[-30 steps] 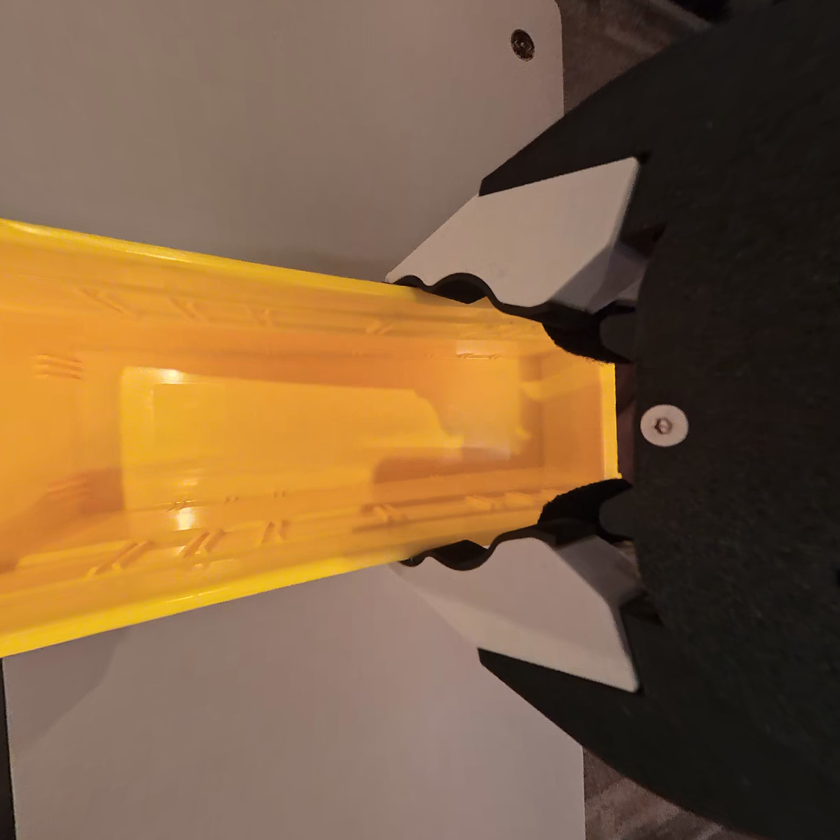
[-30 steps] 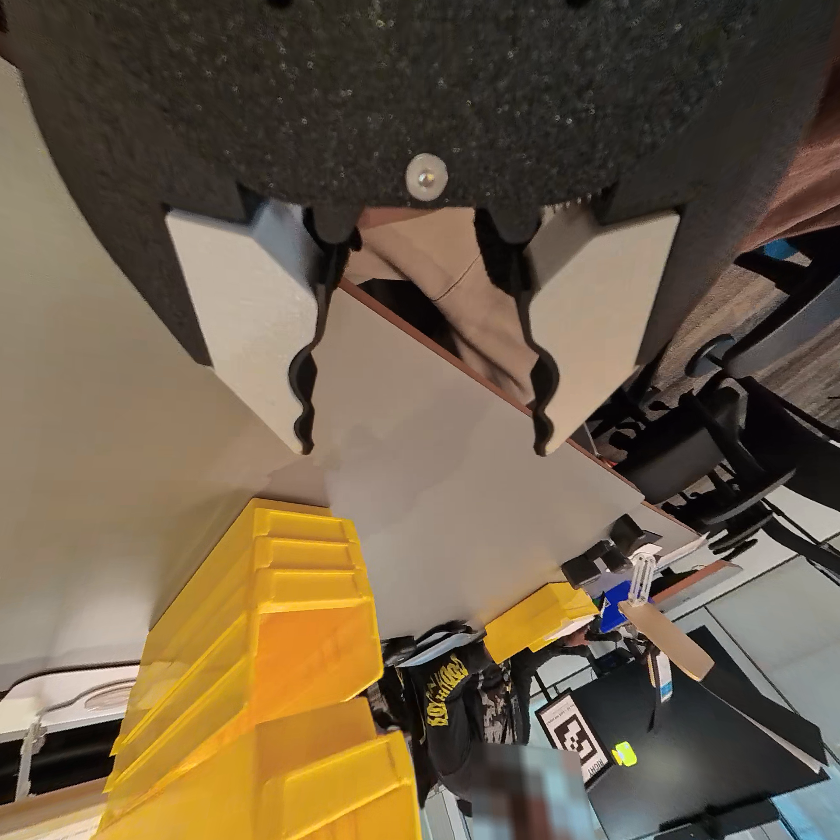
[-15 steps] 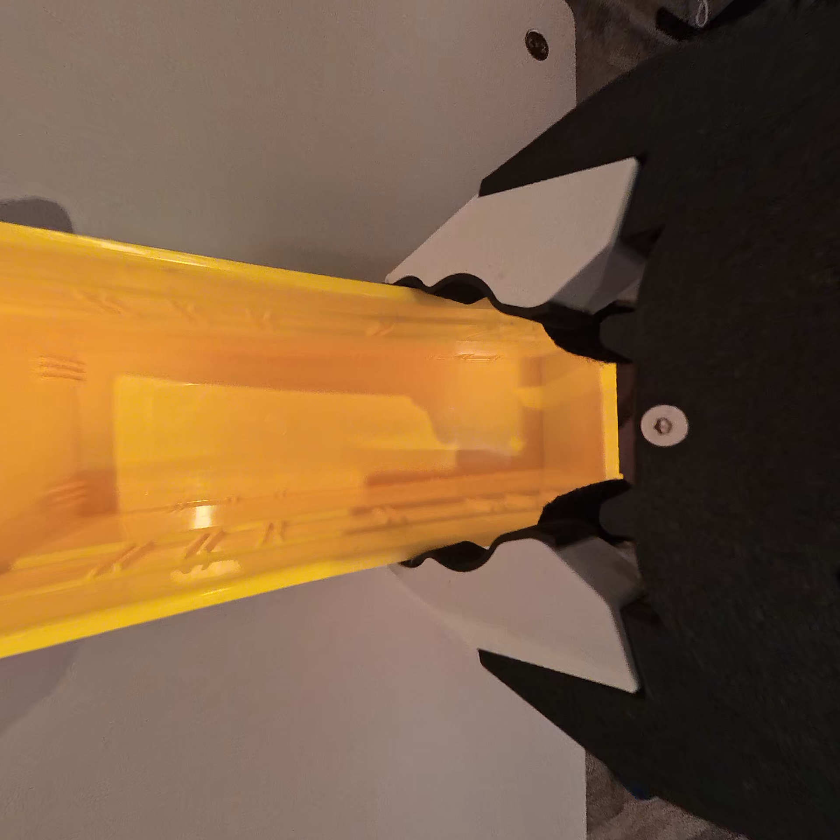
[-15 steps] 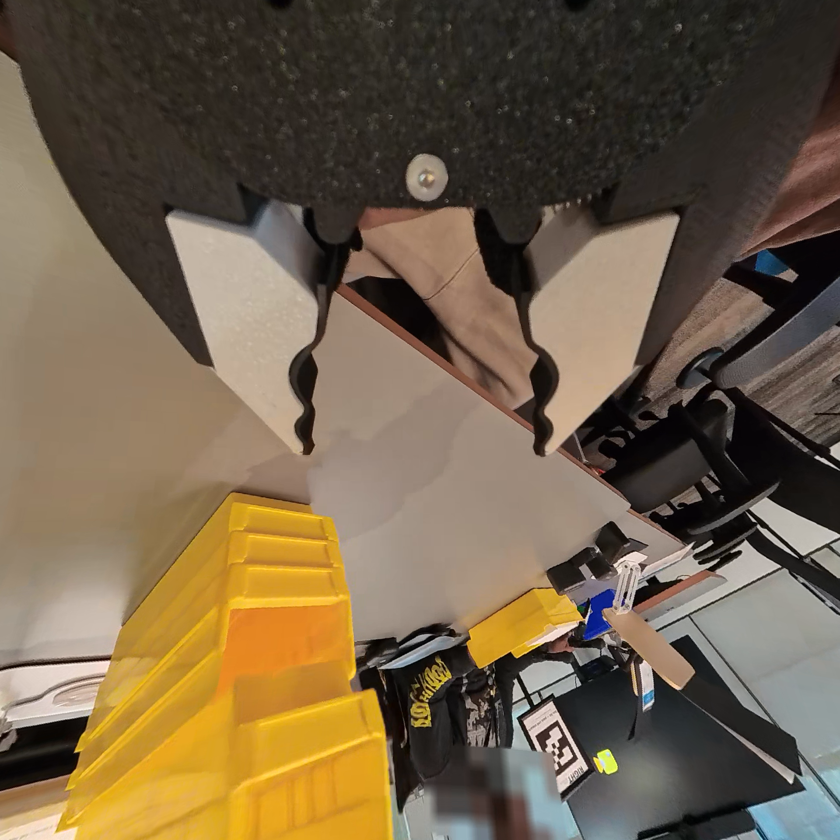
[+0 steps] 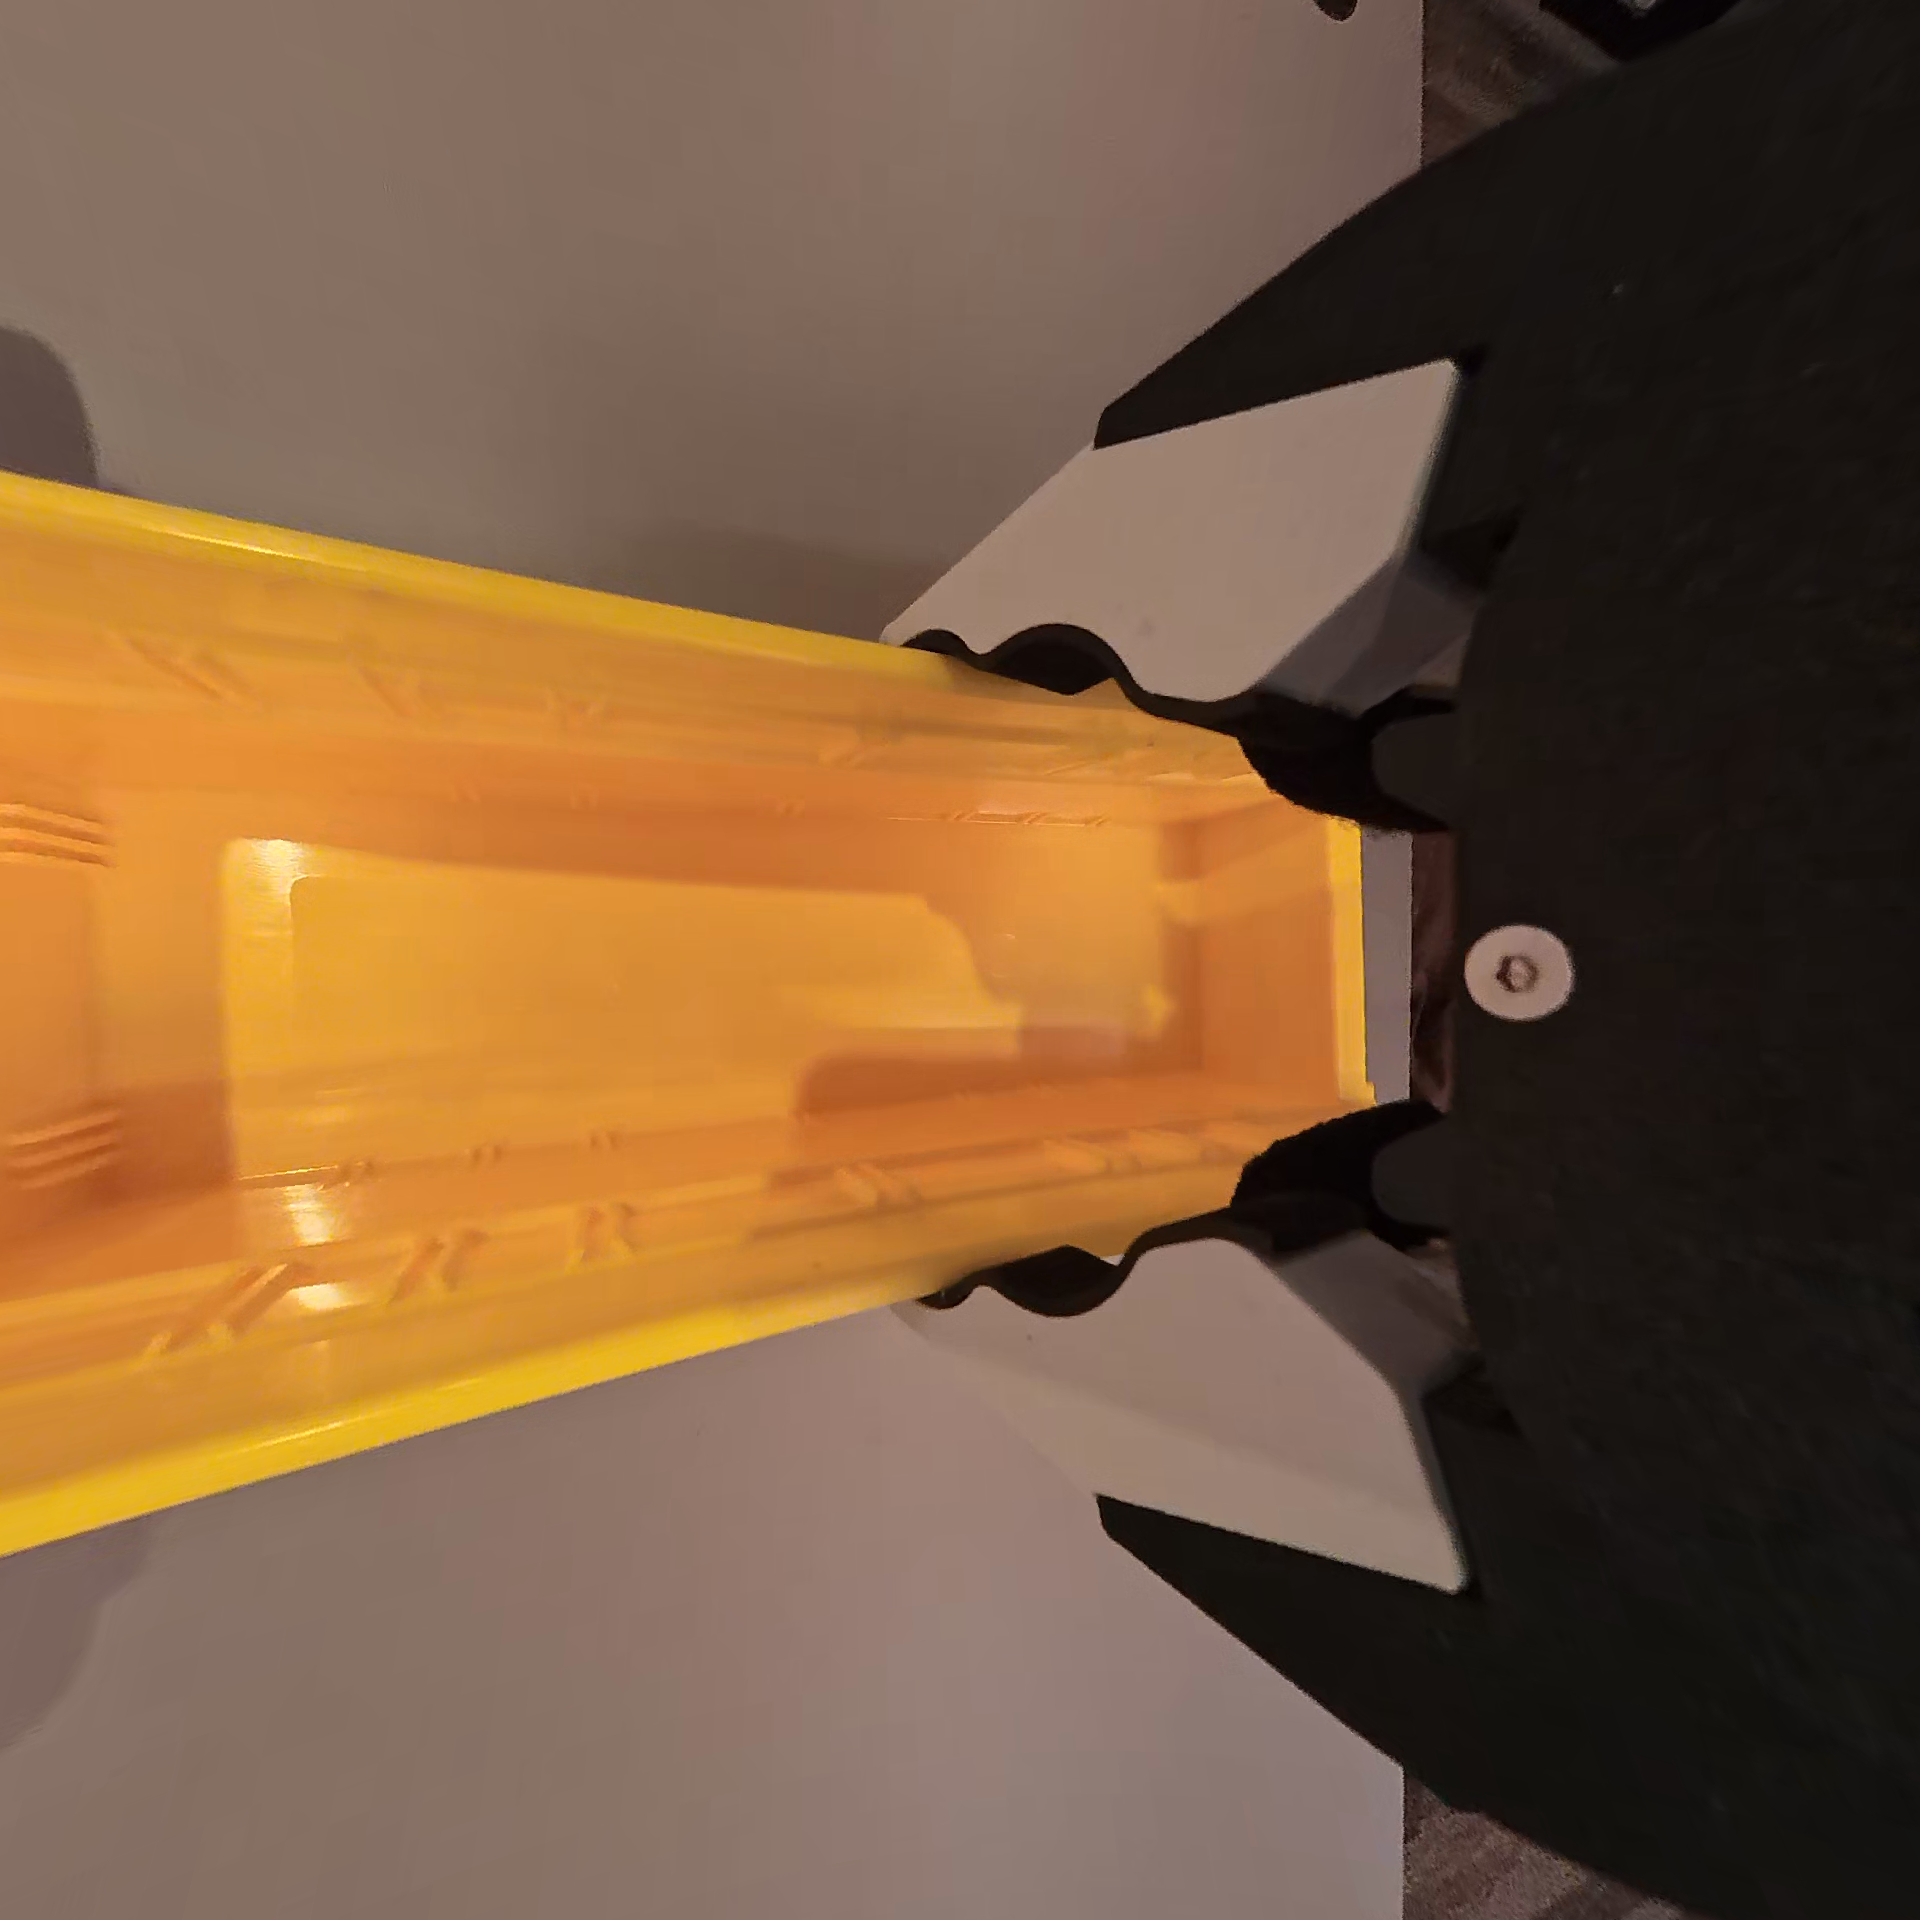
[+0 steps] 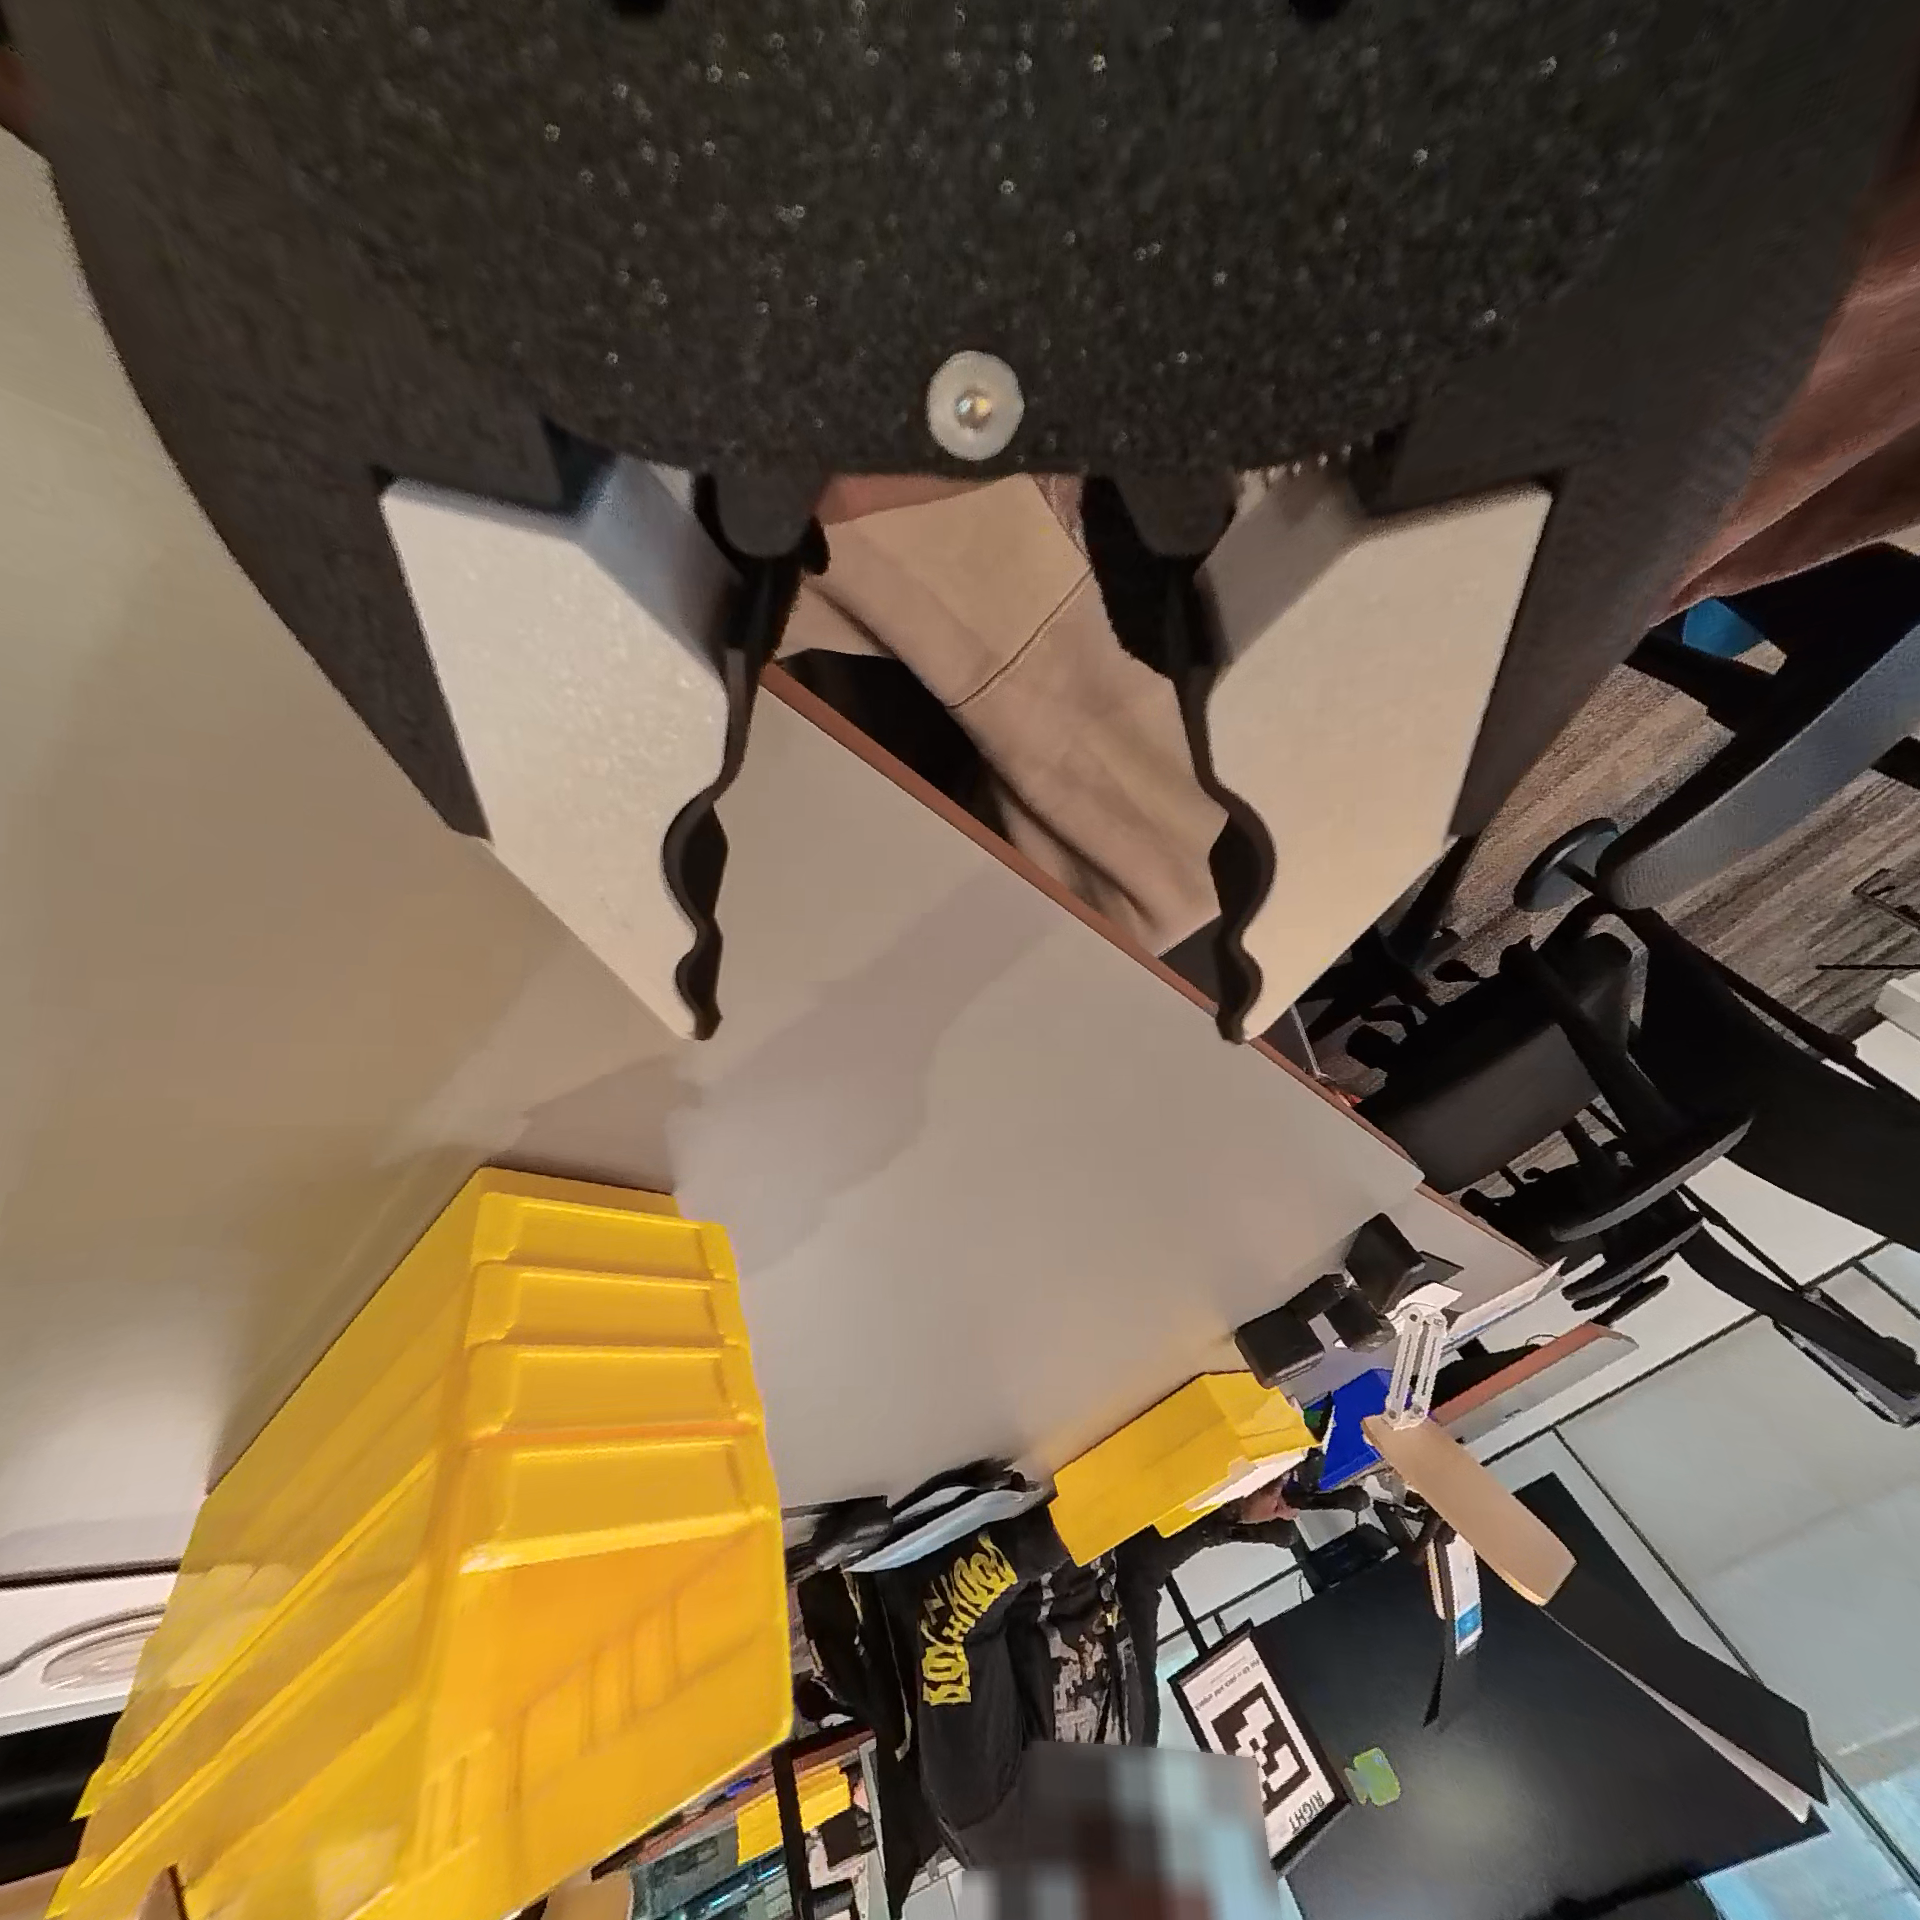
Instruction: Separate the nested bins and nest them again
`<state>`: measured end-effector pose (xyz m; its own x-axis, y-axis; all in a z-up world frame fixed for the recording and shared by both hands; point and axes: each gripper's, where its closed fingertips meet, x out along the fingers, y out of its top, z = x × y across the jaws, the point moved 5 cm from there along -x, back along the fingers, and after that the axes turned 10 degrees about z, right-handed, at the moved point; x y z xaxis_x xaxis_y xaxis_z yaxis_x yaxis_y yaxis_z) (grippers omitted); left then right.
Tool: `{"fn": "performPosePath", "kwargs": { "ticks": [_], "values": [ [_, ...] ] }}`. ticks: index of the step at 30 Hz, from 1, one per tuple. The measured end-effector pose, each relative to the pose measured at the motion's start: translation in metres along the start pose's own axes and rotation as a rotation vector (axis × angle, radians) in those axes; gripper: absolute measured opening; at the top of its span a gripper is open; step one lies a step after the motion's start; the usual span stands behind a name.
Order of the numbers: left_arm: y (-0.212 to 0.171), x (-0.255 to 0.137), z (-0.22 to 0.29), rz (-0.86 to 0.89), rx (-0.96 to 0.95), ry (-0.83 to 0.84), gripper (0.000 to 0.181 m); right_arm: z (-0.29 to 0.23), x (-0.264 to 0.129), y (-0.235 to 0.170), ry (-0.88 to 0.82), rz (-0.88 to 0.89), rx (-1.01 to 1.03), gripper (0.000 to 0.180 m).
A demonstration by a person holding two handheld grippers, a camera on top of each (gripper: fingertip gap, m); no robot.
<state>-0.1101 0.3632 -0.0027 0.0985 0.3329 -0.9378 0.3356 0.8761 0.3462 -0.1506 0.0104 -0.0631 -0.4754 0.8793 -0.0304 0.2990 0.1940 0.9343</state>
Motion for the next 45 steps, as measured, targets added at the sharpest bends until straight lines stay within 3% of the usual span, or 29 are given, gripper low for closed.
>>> {"fn": "performPosePath", "kwargs": {
  "ticks": [5,12,18,22,25,28,32,35,37,39,45],
  "values": [
    [-0.001,0.006,-0.001,0.061,-0.017,-0.013,0.115,-0.006,0.003,-0.003,0.018,-0.012,-0.007,0.095],
    [-0.005,-0.001,0.003,0.085,0.022,-0.082,0.139,-0.007,0.007,-0.008,0.005,-0.039,-0.035,0.095],
    [0.016,-0.068,-0.010,0.322,0.192,-0.137,0.127,0.009,0.006,-0.012,-0.096,-0.053,-0.062,0.094],
    [0.008,-0.125,-0.036,0.634,0.262,-0.212,0.119,0.018,0.005,-0.017,-0.169,-0.063,-0.083,0.093],
    [-0.039,-0.149,-0.072,0.859,0.377,-0.200,0.107,0.022,0.002,-0.020,-0.217,-0.073,-0.131,0.092],
    [-0.121,-0.154,-0.108,1.024,0.456,-0.214,0.100,0.024,0.000,-0.025,-0.255,-0.082,-0.158,0.091],
    [-0.253,-0.134,-0.140,1.129,0.342,-0.416,0.096,0.023,-0.001,-0.031,-0.256,-0.084,-0.161,0.091],
    [-0.324,-0.097,-0.162,1.148,0.220,-0.466,0.088,0.026,-0.004,-0.029,-0.290,-0.063,-0.190,0.091],
    [-0.353,-0.069,-0.174,1.123,0.182,-0.474,0.082,0.029,-0.007,-0.026,-0.320,-0.045,-0.193,0.091],
    [-0.367,-0.053,-0.173,1.032,0.239,-0.510,0.088,0.032,-0.008,-0.024,-0.337,-0.025,-0.164,0.090],
    [-0.350,-0.038,-0.190,1.035,0.120,-0.562,0.083,0.042,-0.009,-0.027,-0.395,-0.027,-0.145,0.089]
  ]
}}
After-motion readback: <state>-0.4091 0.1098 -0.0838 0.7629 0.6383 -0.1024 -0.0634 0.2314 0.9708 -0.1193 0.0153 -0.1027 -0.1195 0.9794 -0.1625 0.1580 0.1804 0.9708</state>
